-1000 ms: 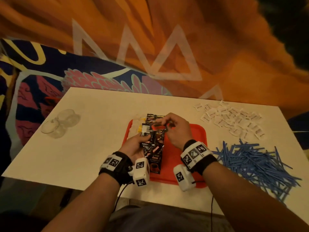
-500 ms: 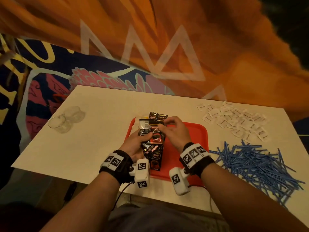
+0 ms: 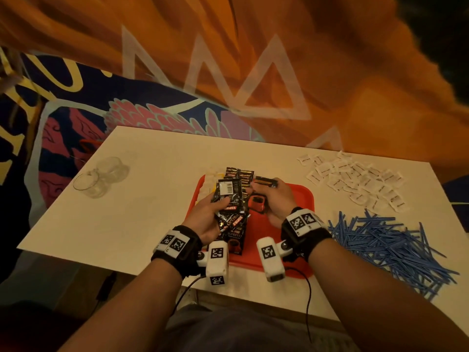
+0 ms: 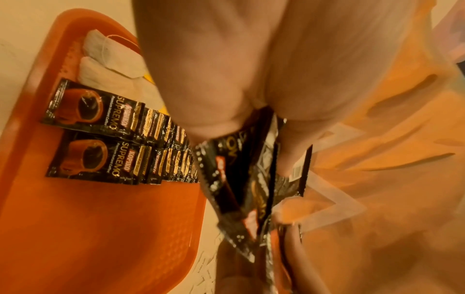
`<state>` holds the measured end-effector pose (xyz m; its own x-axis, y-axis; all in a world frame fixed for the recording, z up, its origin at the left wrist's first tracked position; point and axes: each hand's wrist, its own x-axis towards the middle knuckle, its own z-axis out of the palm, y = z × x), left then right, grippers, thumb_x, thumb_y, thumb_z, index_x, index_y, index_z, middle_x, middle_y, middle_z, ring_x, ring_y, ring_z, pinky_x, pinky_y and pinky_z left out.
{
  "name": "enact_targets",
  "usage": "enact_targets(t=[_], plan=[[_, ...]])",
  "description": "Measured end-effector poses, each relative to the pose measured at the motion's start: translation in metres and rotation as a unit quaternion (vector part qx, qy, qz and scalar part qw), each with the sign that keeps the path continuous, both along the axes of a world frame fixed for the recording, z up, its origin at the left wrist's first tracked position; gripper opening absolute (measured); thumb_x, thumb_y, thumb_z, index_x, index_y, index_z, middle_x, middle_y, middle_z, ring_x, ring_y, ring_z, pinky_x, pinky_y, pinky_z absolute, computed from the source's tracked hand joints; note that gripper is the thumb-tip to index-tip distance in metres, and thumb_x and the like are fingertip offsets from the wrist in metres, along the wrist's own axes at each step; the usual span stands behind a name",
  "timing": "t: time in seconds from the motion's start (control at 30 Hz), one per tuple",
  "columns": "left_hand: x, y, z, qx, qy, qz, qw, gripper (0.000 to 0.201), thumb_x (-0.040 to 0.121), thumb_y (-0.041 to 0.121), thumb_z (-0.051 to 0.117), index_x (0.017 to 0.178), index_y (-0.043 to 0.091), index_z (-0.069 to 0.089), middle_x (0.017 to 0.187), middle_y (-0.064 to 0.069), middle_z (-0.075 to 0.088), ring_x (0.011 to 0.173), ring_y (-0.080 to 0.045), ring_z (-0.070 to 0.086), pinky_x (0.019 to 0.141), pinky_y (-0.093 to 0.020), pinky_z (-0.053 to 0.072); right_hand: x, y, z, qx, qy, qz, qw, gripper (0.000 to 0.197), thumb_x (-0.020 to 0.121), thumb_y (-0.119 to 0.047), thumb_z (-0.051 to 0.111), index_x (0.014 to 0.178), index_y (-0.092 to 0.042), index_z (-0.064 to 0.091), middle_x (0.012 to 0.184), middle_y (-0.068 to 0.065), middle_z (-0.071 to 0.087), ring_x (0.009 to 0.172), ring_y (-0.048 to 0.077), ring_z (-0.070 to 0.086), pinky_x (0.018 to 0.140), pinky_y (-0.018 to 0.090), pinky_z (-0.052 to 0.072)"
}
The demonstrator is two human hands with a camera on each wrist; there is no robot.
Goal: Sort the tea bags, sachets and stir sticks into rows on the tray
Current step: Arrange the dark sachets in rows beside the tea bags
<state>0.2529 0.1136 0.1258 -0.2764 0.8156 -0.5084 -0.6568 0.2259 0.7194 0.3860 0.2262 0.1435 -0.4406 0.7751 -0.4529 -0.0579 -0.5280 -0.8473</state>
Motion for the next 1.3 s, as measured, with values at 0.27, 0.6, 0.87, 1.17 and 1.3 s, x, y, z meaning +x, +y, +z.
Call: enact_targets(t=[0.27, 0.6, 0.87, 1.17, 1.3], plan=[[0.008, -0.003, 0.0, 0.003, 0.031, -0.026, 0.999, 0.034, 0.096, 0.005, 0.057, 0.129, 0.011, 0.06, 0.122, -0.022, 0.067, 0.11, -0.038, 0.065, 0.095, -0.053, 0.051, -0.007, -0.007, -0.008, 0.18, -0.125, 0.18, 0.959, 0.029, 0.079, -0.019, 0.079, 0.106, -0.019, 0.067, 0.104, 0.006, 0.071, 0.093, 0.023, 0.069, 0.086, 0.044, 0.056], [0.004, -0.013, -0.001, -0.001, -0.013, -0.022, 1.0, 0.033, 0.098, -0.004, 0.04, 0.126, 0.002, 0.058, 0.108, -0.021, 0.071, 0.093, -0.033, 0.07, 0.087, -0.045, 0.055, 0.0, -0.005, -0.017, 0.232, -0.16, 0.071, 0.957, 0.017, 0.08, -0.011, 0.076, 0.086, -0.025, 0.07, 0.086, 0.0, 0.073, 0.078, 0.016, 0.068, 0.072, 0.036, 0.056], [0.001, -0.018, 0.0, -0.01, -0.042, -0.002, 0.999, 0.034, 0.098, 0.0, 0.041, 0.127, 0.003, 0.059, 0.104, -0.02, 0.071, 0.087, -0.032, 0.07, 0.082, -0.042, 0.055, 0.009, -0.023, -0.007, 0.392, -0.103, 0.154, 0.901, 0.044, 0.083, 0.013, 0.061, 0.085, -0.028, 0.074, 0.099, -0.013, 0.07, 0.097, -0.002, 0.063, 0.086, 0.011, 0.048], [0.004, -0.023, -0.004, -0.016, -0.015, 0.0, 1.0, 0.039, 0.097, 0.0, 0.048, 0.135, -0.001, 0.052, 0.109, -0.022, 0.069, 0.088, -0.033, 0.072, 0.068, -0.04, 0.061, 0.02, -0.027, -0.025, 0.52, -0.176, 0.276, 0.789, 0.041, 0.083, 0.01, 0.059, 0.095, -0.025, 0.076, 0.115, -0.009, 0.069, 0.112, 0.011, 0.059, 0.1, 0.024, 0.044], [0.003, -0.024, -0.004, -0.026, 0.026, -0.013, 0.999, 0.036, 0.095, -0.002, 0.053, 0.13, 0.005, 0.057, 0.11, -0.021, 0.071, 0.093, -0.034, 0.072, 0.076, -0.045, 0.06, 0.017, -0.03, -0.024, 0.328, -0.117, 0.167, 0.922, 0.036, 0.094, 0.0, 0.054, 0.091, -0.033, 0.068, 0.102, -0.006, 0.069, 0.081, 0.013, 0.065, 0.066, 0.026, 0.054]])
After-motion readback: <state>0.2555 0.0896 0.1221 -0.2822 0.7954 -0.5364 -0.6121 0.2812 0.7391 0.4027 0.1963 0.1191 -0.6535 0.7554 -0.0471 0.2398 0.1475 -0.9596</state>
